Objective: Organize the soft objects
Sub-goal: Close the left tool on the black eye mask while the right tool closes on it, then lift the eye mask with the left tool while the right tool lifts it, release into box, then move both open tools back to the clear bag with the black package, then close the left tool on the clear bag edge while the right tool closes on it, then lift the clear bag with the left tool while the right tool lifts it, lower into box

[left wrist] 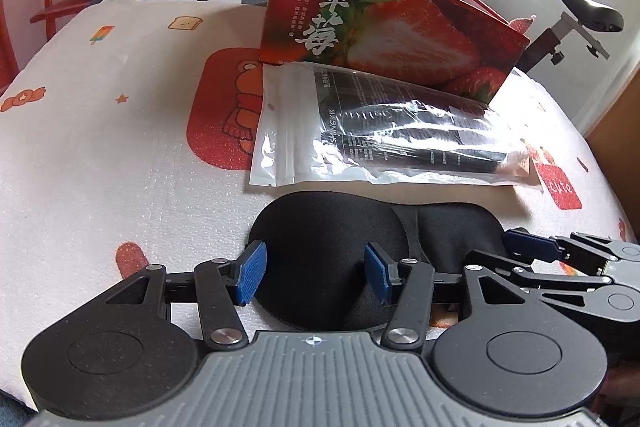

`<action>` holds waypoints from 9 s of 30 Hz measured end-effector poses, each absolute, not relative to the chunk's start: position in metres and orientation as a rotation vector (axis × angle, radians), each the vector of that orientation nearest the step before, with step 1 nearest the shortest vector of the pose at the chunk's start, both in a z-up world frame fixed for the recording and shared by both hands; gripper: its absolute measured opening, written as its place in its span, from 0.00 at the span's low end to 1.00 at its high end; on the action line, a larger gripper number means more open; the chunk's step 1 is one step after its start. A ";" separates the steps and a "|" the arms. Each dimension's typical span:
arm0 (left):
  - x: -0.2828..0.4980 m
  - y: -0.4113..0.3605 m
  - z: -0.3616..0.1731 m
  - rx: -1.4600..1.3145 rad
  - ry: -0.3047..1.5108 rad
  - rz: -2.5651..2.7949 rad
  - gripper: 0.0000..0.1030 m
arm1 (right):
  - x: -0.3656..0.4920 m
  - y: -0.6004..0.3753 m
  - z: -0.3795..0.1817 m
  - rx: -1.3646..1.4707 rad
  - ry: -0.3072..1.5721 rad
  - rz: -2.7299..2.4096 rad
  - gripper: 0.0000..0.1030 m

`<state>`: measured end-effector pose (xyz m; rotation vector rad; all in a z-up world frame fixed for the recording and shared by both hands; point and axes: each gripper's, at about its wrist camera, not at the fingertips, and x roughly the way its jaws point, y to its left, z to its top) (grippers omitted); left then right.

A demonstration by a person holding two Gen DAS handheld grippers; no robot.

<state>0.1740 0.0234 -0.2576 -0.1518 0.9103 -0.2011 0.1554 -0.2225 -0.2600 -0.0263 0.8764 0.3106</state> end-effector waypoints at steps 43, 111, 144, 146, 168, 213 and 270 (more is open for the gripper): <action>0.162 0.010 -0.207 -0.081 0.686 -0.315 0.15 | 0.136 -0.221 -0.202 0.051 0.680 0.444 0.15; 0.351 0.010 -0.135 -0.074 0.651 -0.277 0.65 | 0.361 -0.265 -0.158 -0.026 0.553 0.201 0.62; 0.302 0.011 -0.259 -0.164 0.923 -0.317 0.62 | 0.267 -0.275 -0.265 0.154 0.793 0.154 0.67; 0.296 0.008 -0.259 -0.139 0.922 -0.330 0.57 | 0.263 -0.271 -0.264 0.143 0.791 0.156 0.67; 0.303 0.025 -0.254 -0.153 0.867 -0.250 0.58 | 0.237 -0.266 -0.267 0.115 0.834 0.164 0.67; 0.237 0.029 -0.267 -0.269 0.964 -0.296 0.59 | 0.234 -0.287 -0.258 0.162 0.887 0.238 0.54; 0.261 0.052 -0.183 -0.124 0.810 -0.501 0.40 | 0.259 -0.294 -0.158 -0.136 0.772 0.499 0.16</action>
